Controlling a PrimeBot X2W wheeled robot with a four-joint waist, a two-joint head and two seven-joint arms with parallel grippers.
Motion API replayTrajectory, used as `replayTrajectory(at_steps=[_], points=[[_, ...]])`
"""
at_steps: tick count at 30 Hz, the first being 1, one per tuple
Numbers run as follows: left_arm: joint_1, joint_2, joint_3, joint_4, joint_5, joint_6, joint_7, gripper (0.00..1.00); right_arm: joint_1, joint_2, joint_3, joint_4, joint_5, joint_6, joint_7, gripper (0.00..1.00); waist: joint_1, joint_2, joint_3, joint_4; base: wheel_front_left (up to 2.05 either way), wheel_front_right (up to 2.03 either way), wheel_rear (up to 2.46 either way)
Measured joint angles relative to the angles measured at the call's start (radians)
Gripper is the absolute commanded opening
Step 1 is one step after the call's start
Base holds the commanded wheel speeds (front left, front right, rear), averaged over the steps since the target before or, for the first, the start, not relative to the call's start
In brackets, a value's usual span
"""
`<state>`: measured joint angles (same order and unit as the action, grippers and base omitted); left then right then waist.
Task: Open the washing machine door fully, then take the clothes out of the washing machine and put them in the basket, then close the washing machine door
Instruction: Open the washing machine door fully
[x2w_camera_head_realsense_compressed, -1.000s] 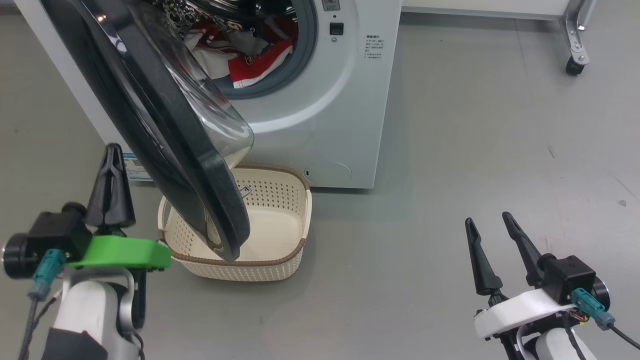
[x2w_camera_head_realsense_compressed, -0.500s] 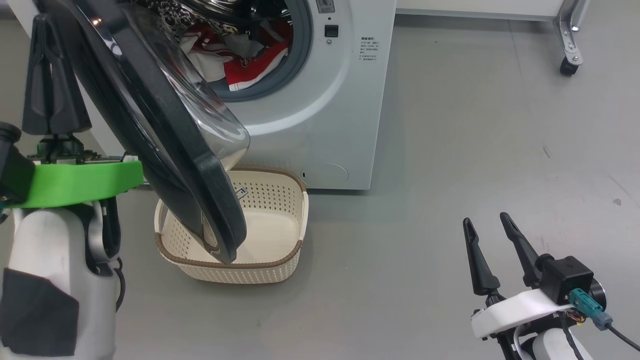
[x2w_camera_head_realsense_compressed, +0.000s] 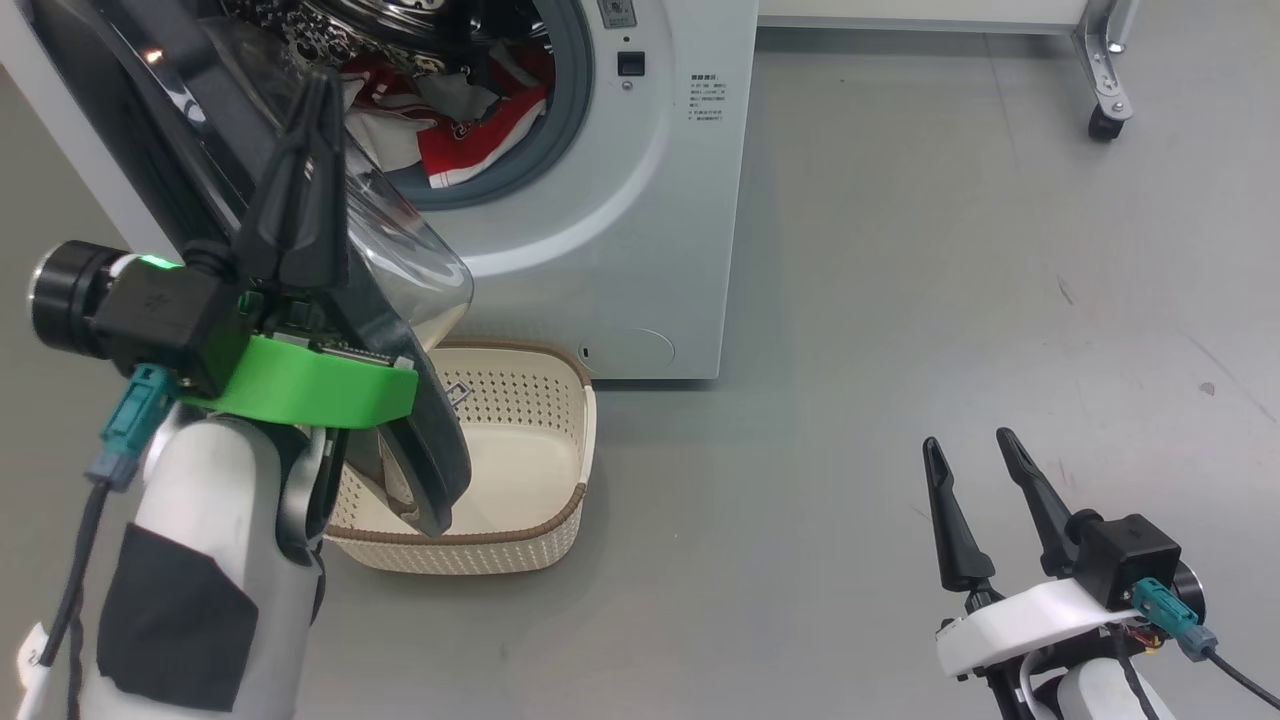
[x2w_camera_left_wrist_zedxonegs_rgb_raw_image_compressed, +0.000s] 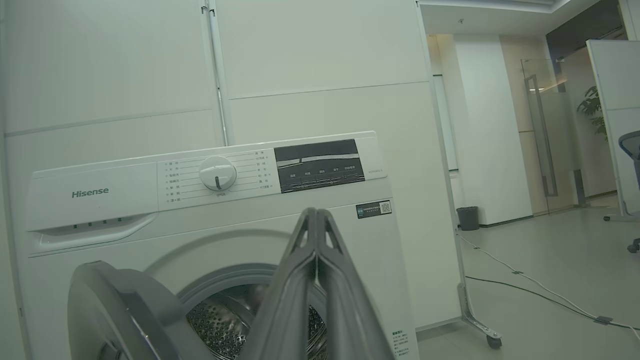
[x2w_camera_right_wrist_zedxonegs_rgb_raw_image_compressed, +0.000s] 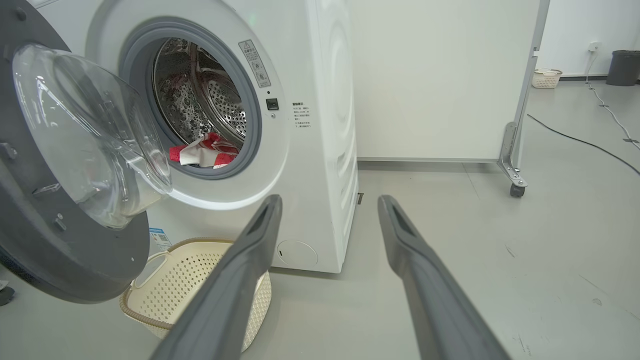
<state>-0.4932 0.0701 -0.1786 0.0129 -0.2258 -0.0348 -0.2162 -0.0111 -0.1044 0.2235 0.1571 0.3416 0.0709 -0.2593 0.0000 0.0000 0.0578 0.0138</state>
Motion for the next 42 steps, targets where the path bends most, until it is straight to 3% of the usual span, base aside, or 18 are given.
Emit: replayTrajectory(at_steps=[23,42], points=[[0.145,-0.023,-0.142,0.216,-0.065,-0.025,0.163,0.0,0.0,0.02,-0.024,0.011,-0.011,0.018,0.0,1.0,0.0,0.0,0.004,-0.036,0.0,0.0,0.0],[0.171,-0.034,-0.107,0.35,-0.127,0.012,0.205,0.0,0.0,0.031,-0.035,0.022,-0.027,0.028,0.0,1.0,0.0,0.0,0.002,-0.057,0.0,0.0,0.0]])
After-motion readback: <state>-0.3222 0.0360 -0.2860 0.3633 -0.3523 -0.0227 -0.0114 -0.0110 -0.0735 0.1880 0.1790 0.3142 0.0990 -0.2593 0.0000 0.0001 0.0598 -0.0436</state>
